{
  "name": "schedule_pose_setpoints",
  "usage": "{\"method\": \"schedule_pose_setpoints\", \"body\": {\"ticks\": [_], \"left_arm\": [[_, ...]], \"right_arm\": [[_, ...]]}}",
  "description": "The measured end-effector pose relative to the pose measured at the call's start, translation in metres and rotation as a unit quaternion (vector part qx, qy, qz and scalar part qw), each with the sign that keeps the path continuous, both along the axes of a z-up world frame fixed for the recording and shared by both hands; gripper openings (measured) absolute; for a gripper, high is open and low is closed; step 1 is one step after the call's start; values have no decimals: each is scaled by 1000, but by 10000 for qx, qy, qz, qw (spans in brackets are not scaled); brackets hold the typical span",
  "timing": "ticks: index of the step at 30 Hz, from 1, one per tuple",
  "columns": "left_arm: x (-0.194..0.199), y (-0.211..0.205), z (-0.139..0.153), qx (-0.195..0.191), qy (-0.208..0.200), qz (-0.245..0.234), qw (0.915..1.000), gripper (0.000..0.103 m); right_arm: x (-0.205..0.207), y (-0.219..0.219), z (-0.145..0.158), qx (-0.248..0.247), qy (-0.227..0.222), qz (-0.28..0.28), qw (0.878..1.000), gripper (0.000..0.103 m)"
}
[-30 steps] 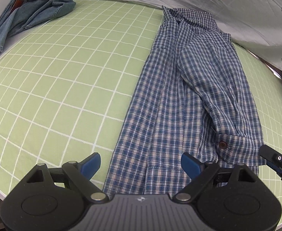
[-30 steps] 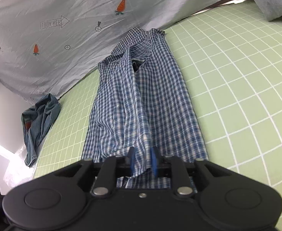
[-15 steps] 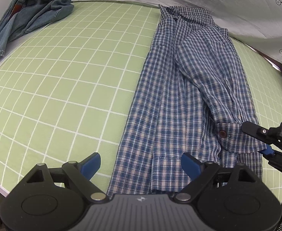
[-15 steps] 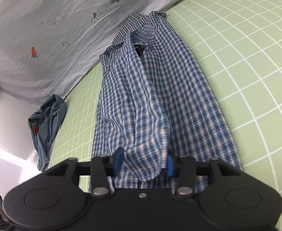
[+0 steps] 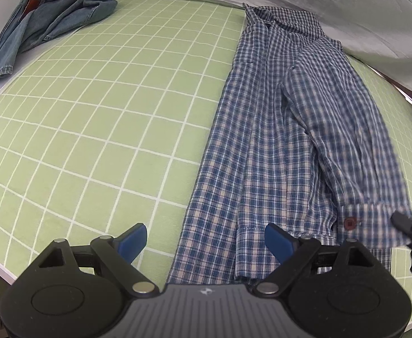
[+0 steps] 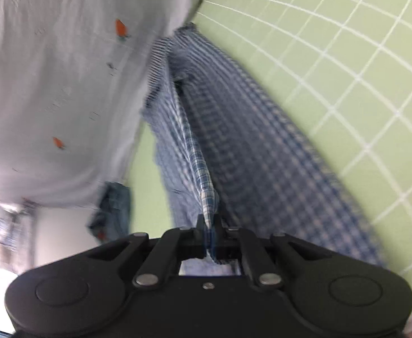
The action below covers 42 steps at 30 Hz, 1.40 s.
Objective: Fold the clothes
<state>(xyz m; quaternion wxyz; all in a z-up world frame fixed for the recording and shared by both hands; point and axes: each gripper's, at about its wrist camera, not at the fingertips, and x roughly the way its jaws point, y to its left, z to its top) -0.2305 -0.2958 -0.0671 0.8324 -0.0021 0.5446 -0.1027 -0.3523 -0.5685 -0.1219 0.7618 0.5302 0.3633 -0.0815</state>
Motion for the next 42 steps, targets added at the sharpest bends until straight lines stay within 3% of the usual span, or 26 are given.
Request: {"method": "schedule_pose_setpoints", "body": {"ticks": [1,3,6,8,9,11,15,27,31,34,36,37,39,40,41,42], "left_arm": [[-1,1,-1,62,1,-31,10000,91],[-3,4,-2,194,-18,-107,9998,91],[-6,7,-3,397,-77,-267,9988,91],[-9,10,-5,510,-77,-408,9978,91],[-11,11,-6,543,-66,-477,9974,91],[-14,13,-9,574,-14,-588,9966,91],[-20,15,-17,509,185,-643,9965,91],[-35,16,-25,324,401,-865,9949,90],[-39,12,-26,345,428,-962,9938,87],[-45,9,-25,348,351,-1098,9927,77],[-49,6,-23,346,292,-1250,9911,57],[-51,3,-22,355,265,-1340,9900,52],[-58,-1,-20,383,213,-1539,9871,33],[-58,-1,-20,346,211,-1581,9866,25],[-57,-1,-20,267,253,-1578,9868,7],[-54,1,-21,163,324,-1520,9877,6]], "right_arm": [[0,4,2,-389,307,96,9987,11],[-5,9,13,-1051,528,228,9928,43],[-8,19,27,-2034,651,559,9753,65],[-6,27,28,-2661,845,889,9561,76],[-4,31,29,-2968,941,1052,9444,77],[-4,38,24,-3196,1026,1297,9330,78],[-2,52,16,-3254,1106,1547,9263,83],[-7,75,6,-3443,1415,1994,9065,85],[-7,81,6,-3660,1548,2079,8938,78],[-9,82,8,-3736,1519,2110,8904,67],[-11,82,10,-3743,1442,2119,8912,47],[-11,82,11,-3734,1394,2117,8924,40],[-12,77,11,-3566,1301,2062,9019,9],[-13,74,11,-3462,1255,2028,9074,8],[-14,71,11,-3351,1217,1982,9130,5],[-14,68,10,-3238,1190,1930,9185,4]]}}
